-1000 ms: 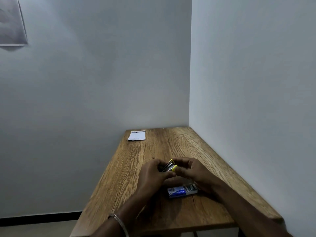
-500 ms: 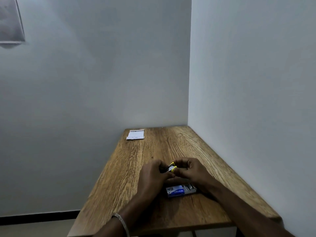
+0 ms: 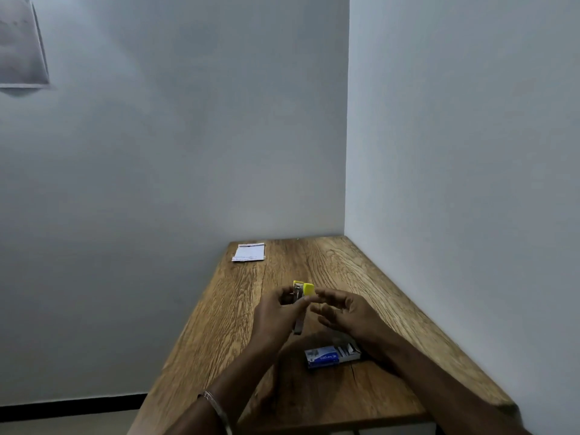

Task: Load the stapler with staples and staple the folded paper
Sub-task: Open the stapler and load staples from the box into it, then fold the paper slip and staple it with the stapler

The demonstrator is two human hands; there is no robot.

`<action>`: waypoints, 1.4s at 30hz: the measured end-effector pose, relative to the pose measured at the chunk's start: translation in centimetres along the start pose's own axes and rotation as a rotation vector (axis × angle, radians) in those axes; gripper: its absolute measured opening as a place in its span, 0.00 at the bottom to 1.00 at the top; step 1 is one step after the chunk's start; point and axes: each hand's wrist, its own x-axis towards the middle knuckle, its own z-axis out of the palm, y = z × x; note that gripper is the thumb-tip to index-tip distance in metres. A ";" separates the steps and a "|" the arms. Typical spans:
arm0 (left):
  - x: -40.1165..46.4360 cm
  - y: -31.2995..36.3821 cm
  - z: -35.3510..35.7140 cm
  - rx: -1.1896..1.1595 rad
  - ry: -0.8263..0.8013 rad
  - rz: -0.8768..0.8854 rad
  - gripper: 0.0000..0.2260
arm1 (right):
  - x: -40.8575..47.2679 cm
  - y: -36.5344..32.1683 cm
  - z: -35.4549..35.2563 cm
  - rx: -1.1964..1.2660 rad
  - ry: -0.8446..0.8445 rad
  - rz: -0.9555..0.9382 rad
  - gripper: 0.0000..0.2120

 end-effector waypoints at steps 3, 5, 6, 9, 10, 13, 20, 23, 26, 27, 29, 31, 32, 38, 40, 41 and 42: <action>0.0 0.6 -0.1 -0.179 -0.029 -0.079 0.13 | 0.0 0.1 0.0 -0.013 -0.017 0.000 0.21; 0.0 0.8 0.0 -0.216 -0.039 -0.090 0.11 | -0.1 -0.1 0.0 -0.033 -0.030 -0.018 0.18; 0.0 0.8 0.0 -0.229 -0.045 -0.099 0.11 | -0.1 -0.1 0.0 -0.047 -0.036 -0.028 0.17; -0.2 0.6 0.1 -0.263 -0.089 -0.141 0.12 | -0.1 -0.3 0.0 -0.088 -0.047 -0.035 0.16; -0.2 0.5 0.1 -0.265 -0.114 -0.148 0.12 | -0.1 -0.2 -0.1 -0.102 -0.038 -0.035 0.15; -0.3 0.3 0.0 -0.220 -0.169 -0.127 0.13 | -0.1 0.1 -0.3 -0.137 0.042 -0.044 0.12; -0.4 -0.7 -2.0 0.008 0.018 -0.170 0.08 | 0.0 0.7 -0.6 -0.752 0.334 -0.061 0.11; -0.4 -1.3 -3.0 0.077 0.002 -0.154 0.05 | 0.0 0.5 -0.6 -0.972 0.299 -0.051 0.11; -0.2 -1.8 -3.5 0.096 0.001 -0.138 0.04 | 0.1 0.4 -0.4 -1.077 0.307 -0.022 0.14; -0.2 -2.0 -3.6 0.092 -0.004 -0.139 0.04 | 0.1 0.4 -0.4 -1.092 0.310 -0.016 0.15; -0.3 -2.2 -3.7 0.090 -0.025 -0.146 0.04 | 0.1 0.6 -0.5 -1.088 0.315 -0.005 0.15; -0.3 -2.3 -3.8 0.098 -0.037 -0.148 0.04 | 0.1 0.7 -0.6 -1.057 0.316 0.011 0.16; -0.3 -2.3 -3.8 0.100 -0.041 -0.148 0.04 | 0.1 0.7 -0.6 -1.047 0.317 0.014 0.16; 0.0 -1.9 -4.4 0.103 -0.100 -0.173 0.05 | -0.3 0.0 -0.3 -0.961 0.354 -0.002 0.14; 0.4 -1.9 -5.0 0.107 -0.130 -0.163 0.04 | -0.1 -0.3 -0.1 -0.923 0.415 -0.062 0.13; 0.7 -1.9 -5.3 0.126 -0.133 -0.147 0.04 | 0.2 -0.5 0.0 -0.918 0.423 -0.094 0.13; 1.1 -1.9 -5.7 0.152 -0.125 -0.125 0.03 | 0.4 -0.7 0.2 -0.917 0.404 -0.118 0.13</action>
